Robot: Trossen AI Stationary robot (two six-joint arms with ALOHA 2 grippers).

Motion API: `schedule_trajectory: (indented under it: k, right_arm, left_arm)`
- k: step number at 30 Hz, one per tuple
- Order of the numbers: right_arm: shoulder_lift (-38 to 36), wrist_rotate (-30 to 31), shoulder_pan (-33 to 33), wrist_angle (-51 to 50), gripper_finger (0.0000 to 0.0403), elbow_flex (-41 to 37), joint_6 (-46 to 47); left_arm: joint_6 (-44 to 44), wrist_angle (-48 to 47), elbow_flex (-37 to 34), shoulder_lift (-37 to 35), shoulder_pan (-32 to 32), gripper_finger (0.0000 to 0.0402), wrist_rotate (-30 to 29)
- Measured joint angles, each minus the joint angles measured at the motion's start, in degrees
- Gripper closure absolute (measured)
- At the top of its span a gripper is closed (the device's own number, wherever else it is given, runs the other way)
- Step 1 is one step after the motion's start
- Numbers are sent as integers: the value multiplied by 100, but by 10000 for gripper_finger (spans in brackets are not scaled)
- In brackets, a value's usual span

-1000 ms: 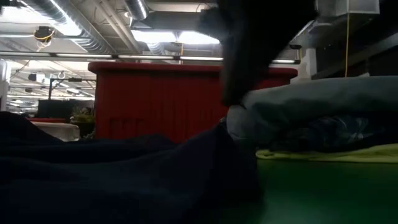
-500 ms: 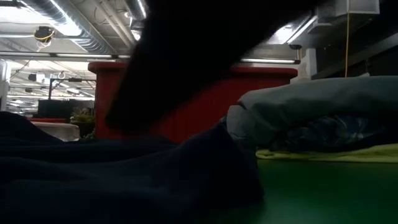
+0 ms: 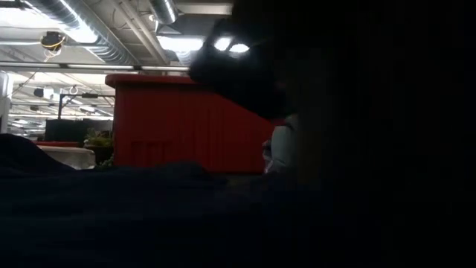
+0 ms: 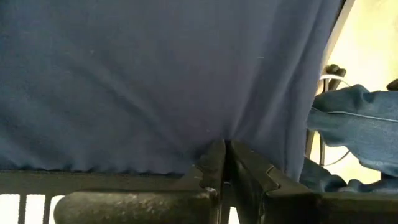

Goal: Fold Laundry from Bin
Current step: Fold the dark blue underwear shorts

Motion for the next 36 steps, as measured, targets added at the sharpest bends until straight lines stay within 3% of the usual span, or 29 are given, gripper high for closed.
schedule_trajectory:
  k: [7, 20, 27, 31, 36]
  right_arm:
    - [-23, -843, 2, -200, 402, -8, 0]
    - [-607, -717, 11, -550, 402, -37, 0]
    - [-982, -657, -91, -528, 402, -35, -112]
    - [-1150, -367, -321, -519, 402, -28, -560]
    - [-1188, 176, -819, -415, 402, -26, -996]
  left_arm:
    - [5, -27, 0, -9, -2, 381, 37]
    - [45, -90, -24, -577, 0, 395, 199]
    - [567, -59, -22, -833, 12, 395, 368]
    - [1127, -29, -22, -835, 153, 370, 336]
    - [1670, -29, -22, -835, 513, 313, 25]
